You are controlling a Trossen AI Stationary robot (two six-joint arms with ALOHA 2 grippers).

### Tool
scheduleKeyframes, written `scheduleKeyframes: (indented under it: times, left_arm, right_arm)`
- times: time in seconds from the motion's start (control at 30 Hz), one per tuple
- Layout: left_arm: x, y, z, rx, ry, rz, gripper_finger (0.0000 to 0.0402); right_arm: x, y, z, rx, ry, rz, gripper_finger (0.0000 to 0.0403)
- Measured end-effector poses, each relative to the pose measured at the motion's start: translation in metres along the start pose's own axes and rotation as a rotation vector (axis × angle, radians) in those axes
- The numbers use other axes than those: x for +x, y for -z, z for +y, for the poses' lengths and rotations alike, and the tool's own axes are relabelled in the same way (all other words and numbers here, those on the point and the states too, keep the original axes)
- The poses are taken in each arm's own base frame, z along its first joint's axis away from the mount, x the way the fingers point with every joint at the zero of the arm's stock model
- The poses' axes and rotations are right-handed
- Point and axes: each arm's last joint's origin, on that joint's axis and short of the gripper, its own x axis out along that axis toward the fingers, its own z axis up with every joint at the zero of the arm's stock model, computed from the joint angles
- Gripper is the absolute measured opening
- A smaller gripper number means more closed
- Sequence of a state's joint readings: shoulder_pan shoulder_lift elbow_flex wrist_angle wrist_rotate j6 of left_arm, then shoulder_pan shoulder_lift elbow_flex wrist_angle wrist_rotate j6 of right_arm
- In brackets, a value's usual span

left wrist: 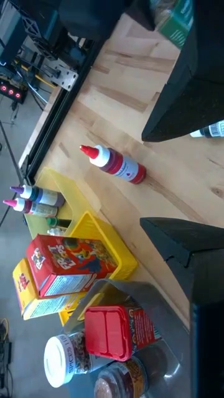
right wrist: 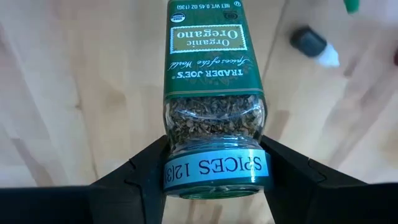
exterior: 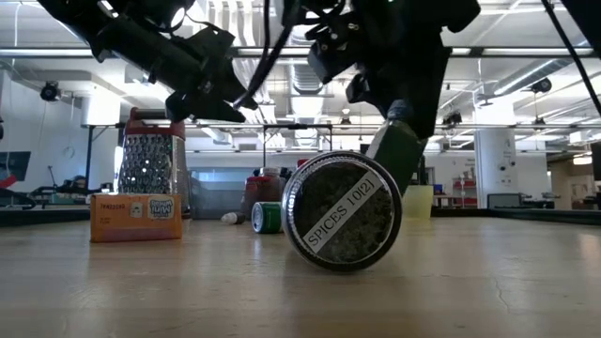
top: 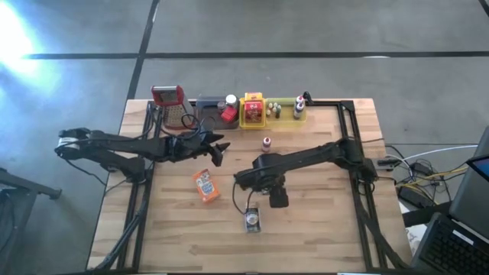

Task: Pick & Place Kitchen Items
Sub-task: Put the green seasoning bottle into the black bin

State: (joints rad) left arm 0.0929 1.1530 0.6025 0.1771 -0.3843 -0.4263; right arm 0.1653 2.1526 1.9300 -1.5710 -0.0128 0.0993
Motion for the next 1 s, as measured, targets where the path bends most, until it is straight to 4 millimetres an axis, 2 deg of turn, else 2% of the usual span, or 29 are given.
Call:
scheduleKeyframes:
  times: [0.2, 0.43, 0.67, 1.0]
  left_arm:
    - [0.0, 0.001, 0.0, 0.009, -0.001, 0.006, 0.0216]
    - [0.0, 0.002, 0.001, 0.013, -0.002, 0.015, 0.0216]
    - [0.0, 0.002, 0.001, 0.015, -0.004, 0.021, 0.0216]
    - [0.0, 0.002, 0.001, 0.016, -0.004, 0.021, 0.0216]
  right_arm:
    - [0.004, -0.008, -0.001, -0.003, -0.024, 0.006, 0.0208]
    - [0.023, -0.005, -0.003, 0.017, -0.019, 0.085, 0.0198]
    - [0.038, 0.0, -0.003, 0.025, -0.012, 0.147, 0.0211]
    - [0.038, 0.0, -0.002, 0.013, 0.003, 0.146, 0.0211]
